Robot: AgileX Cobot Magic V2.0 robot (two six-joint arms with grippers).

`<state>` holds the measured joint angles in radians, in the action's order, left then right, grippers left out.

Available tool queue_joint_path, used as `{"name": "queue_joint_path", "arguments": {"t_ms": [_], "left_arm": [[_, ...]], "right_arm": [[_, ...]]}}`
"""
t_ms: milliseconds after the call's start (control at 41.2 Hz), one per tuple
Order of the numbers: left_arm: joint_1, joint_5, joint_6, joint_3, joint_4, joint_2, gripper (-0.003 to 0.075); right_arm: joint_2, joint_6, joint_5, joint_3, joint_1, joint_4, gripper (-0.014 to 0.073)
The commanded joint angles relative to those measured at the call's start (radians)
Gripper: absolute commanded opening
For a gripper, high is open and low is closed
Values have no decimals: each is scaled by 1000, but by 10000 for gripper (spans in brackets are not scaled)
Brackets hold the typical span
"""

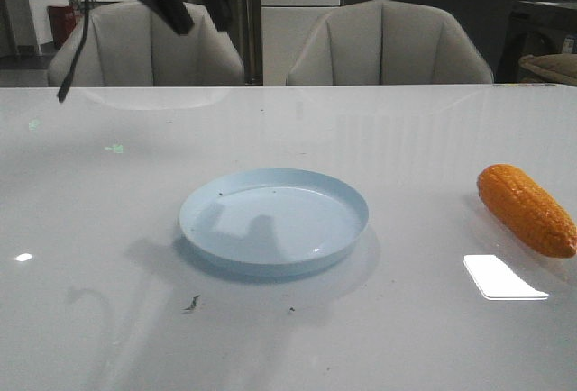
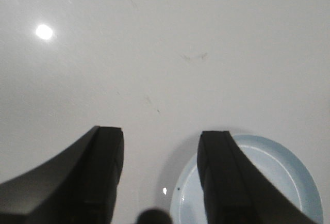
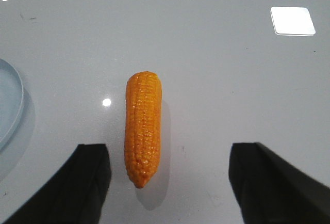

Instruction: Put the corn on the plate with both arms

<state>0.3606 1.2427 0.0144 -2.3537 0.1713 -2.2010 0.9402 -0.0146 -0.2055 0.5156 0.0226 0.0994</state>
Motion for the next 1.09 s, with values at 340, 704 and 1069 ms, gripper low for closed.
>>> {"name": "queue_joint_path", "arguments": {"t_ms": [340, 704, 1069], "left_arm": [[-31, 25, 1, -55, -215, 442, 360], [-213, -92, 1, 581, -355, 786, 360], [-279, -509, -28, 1302, -259, 1090, 360]], "right_arm": [[-8, -3, 70, 38, -1, -10, 584], [-8, -3, 40, 38, -1, -10, 584], [31, -4, -15, 127, -1, -19, 585]]}}
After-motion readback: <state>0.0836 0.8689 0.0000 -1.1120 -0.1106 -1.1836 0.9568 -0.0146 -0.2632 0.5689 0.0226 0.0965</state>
